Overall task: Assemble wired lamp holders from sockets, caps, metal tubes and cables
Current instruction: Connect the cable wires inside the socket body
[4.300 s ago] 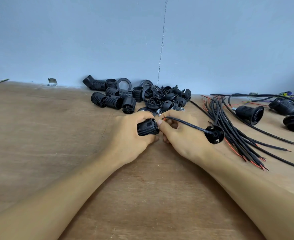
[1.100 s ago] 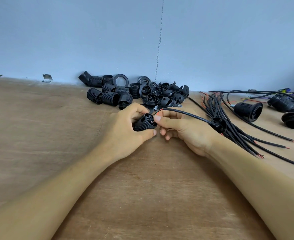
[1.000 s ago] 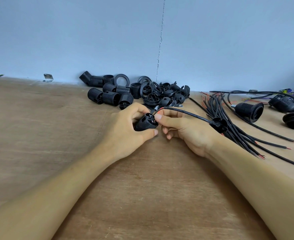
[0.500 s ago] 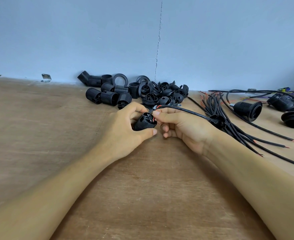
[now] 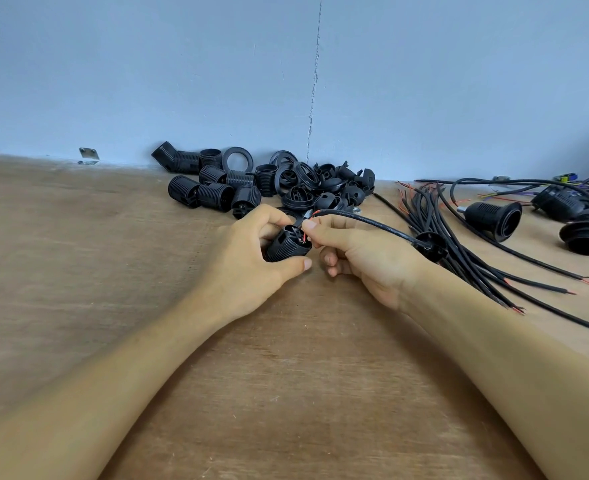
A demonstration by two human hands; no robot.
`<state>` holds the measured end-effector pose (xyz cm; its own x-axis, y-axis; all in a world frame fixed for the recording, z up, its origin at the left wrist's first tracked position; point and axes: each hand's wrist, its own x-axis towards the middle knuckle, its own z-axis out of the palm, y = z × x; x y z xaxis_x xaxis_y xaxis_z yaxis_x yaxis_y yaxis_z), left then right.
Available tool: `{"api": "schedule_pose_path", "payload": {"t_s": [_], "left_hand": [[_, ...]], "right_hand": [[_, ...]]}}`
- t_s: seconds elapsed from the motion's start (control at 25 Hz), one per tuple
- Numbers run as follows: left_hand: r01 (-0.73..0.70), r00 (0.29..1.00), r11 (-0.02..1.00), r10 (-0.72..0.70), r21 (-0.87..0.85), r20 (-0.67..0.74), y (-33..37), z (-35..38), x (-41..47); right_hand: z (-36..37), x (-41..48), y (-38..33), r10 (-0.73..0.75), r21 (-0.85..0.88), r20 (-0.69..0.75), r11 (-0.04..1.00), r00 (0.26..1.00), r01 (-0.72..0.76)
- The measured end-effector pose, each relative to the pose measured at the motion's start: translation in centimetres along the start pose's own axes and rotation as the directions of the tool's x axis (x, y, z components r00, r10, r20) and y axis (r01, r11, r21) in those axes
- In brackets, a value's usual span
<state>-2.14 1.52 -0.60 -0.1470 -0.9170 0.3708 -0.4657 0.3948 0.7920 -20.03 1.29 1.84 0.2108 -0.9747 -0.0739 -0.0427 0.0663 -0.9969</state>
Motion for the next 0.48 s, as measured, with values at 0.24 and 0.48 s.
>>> {"api": "schedule_pose_path", "payload": {"t_s": [0.24, 0.48], "left_hand": [[0.003, 1.0, 1.0, -0.003, -0.001, -0.007, 0.07, -0.02, -0.04], [-0.01, 1.0, 1.0, 0.01, -0.002, 0.022, 0.06, -0.05, 0.05]], "right_hand": [[-0.29, -0.34, -0.13, -0.046, -0.026, 0.085, 0.998, 0.995, 0.049], [-0.2, -0.22, 0.05, -0.064, -0.009, 0.069, 0.998, 0.996, 0.064]]}}
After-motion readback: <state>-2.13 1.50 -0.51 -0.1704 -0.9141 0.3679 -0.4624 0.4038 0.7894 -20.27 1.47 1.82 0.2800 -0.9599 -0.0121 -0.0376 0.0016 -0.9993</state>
